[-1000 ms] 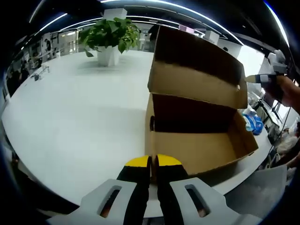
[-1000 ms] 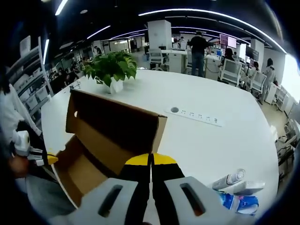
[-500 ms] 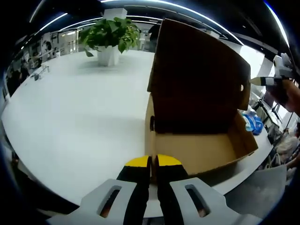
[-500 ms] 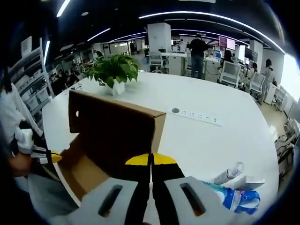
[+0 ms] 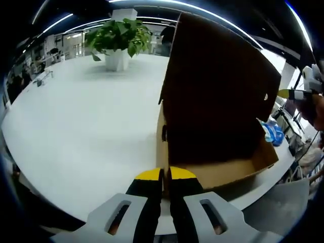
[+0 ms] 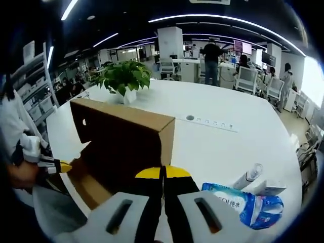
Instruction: Operate the shoe box by opening the lid, removing the specified soft item, and placing it in the target area until the item is outside and the box remains undamaged.
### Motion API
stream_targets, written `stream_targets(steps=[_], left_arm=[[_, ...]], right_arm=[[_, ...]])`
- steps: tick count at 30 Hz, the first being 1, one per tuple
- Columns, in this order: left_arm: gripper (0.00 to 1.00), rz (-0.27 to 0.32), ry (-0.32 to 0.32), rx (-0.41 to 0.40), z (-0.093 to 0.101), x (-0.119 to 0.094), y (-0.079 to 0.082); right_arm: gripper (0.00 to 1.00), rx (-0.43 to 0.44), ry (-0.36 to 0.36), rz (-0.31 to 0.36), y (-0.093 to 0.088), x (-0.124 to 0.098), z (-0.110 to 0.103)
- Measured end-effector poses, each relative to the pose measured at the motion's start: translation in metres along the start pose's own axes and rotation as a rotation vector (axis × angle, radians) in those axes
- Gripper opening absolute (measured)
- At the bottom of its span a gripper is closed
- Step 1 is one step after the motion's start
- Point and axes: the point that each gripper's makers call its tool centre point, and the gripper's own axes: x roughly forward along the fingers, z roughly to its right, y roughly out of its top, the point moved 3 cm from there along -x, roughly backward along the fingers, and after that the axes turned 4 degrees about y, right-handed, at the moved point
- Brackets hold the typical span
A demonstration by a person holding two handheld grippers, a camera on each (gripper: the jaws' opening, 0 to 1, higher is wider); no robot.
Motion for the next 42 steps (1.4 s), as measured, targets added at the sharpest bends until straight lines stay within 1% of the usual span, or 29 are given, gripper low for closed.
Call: stream_targets(steps=[19,25,29,31,38,42], left_arm=[[0.01,-0.005,-0.014,-0.019,0.002,-0.003,0.000],[0.01,-0.007,-0.019,-0.019,0.002,-0.003,-0.001],[0.01,-0.011,-0.021,-0.018,0.002,-0.003,-0.001],[0.01,-0.012,-0.022,-0.020,0.002,-0.003,-0.002],[0.01,-0.014,-0.023,-0.025,0.001,-0.005,-0.003],[0.01,-0.014,-0.026,-0.028,0.001,-0.004,-0.004]], right_arm=[[0.00,0.017,-0.043,0.020,-0.025,-0.018,-0.015],[0.00,0.012,-0.058,0.029,-0.028,-0.024,-0.017],[0.00,0.010,-0.061,0.030,-0.033,-0.025,-0.019],[0.00,-0.008,-0.066,0.033,-0.035,-0.026,-0.021],[0.00,-0.010,-0.074,0.042,-0.041,-0.029,-0.023],[0.00,0.004,-0.076,0.048,-0.044,-0.030,-0.024]])
